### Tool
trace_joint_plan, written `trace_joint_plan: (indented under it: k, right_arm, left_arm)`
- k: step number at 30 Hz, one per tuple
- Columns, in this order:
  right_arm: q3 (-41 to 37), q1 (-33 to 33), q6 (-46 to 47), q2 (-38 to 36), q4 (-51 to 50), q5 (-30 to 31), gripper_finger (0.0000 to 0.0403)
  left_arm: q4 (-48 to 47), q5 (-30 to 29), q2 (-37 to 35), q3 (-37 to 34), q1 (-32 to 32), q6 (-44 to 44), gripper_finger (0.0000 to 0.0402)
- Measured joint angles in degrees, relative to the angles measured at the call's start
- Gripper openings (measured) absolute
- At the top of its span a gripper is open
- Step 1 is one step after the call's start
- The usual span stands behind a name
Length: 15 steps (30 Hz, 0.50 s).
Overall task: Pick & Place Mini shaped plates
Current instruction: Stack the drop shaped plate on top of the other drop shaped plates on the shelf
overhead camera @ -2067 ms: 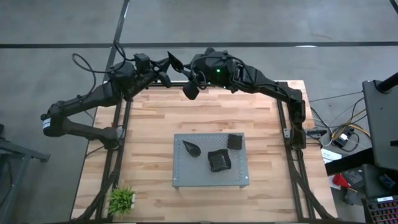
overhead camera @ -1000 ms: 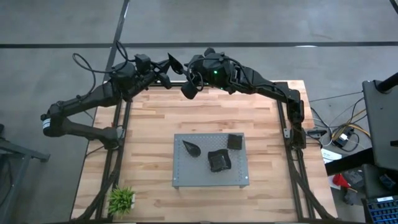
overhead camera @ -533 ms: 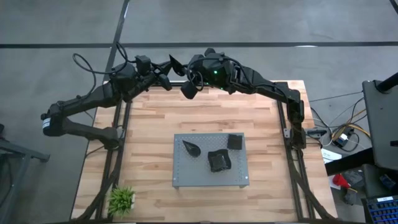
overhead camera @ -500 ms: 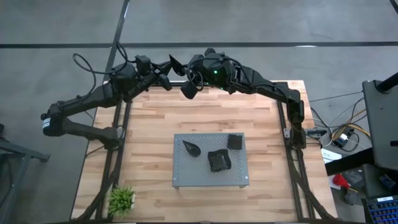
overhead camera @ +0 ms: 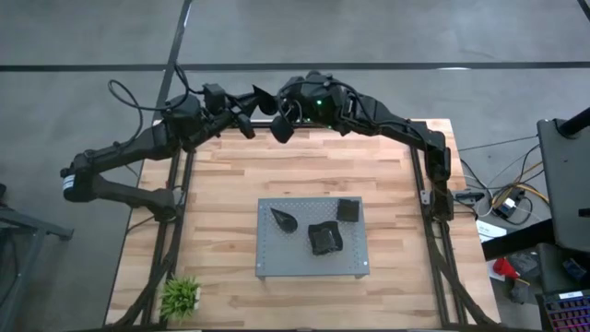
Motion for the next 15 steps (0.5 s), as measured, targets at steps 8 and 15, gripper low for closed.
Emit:
trace_joint_plan:
  k: [8,15]
  right_arm:
    - [-0.02,-1.66,2.05,-0.61,-2.36,-2.92,0.0008]
    - [-0.02,-3.08,5.45,-0.63,-8.62,-8.09,0.0008]
  left_arm:
    - [-0.37,0.47,-0.13,0.00,0.04,0.15,0.0152]
    - [-0.69,0.51,-2.62,0.00,0.04,0.11,0.0187]
